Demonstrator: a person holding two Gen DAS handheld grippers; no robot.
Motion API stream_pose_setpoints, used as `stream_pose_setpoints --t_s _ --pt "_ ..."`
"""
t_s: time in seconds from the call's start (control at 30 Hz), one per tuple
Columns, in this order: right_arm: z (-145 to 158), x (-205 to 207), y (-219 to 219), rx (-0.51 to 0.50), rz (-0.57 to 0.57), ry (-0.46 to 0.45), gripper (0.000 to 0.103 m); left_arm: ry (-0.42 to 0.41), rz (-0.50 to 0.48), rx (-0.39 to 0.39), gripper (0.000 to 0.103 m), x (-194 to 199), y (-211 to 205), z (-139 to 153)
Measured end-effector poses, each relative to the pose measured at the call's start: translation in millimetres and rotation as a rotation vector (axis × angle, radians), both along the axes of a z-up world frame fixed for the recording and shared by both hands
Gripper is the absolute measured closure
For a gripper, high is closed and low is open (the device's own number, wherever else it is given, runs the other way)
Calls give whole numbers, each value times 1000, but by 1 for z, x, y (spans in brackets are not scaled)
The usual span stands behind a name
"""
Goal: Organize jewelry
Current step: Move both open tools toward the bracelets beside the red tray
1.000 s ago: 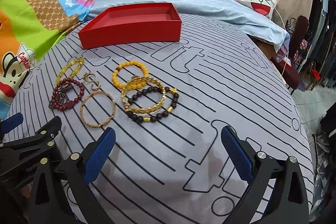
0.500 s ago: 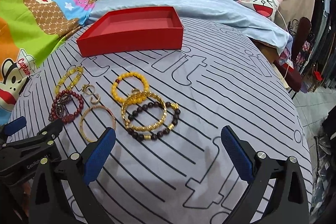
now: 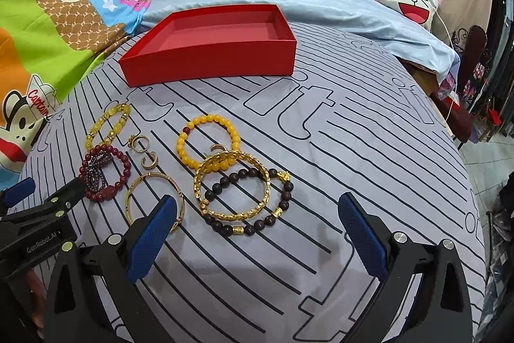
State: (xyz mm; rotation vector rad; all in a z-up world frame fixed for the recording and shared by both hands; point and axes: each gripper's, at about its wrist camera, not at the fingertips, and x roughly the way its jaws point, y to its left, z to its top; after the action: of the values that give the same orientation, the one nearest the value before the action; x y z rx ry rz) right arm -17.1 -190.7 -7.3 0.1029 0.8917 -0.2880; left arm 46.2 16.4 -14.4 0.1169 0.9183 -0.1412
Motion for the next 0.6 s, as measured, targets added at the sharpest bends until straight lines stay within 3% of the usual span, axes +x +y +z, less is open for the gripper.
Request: stream_pose_setpoints --t_s 0.6 --pt "2 -9 2 -2 -7 -13 7 -6 -30 -11 8 -9 -7 4"
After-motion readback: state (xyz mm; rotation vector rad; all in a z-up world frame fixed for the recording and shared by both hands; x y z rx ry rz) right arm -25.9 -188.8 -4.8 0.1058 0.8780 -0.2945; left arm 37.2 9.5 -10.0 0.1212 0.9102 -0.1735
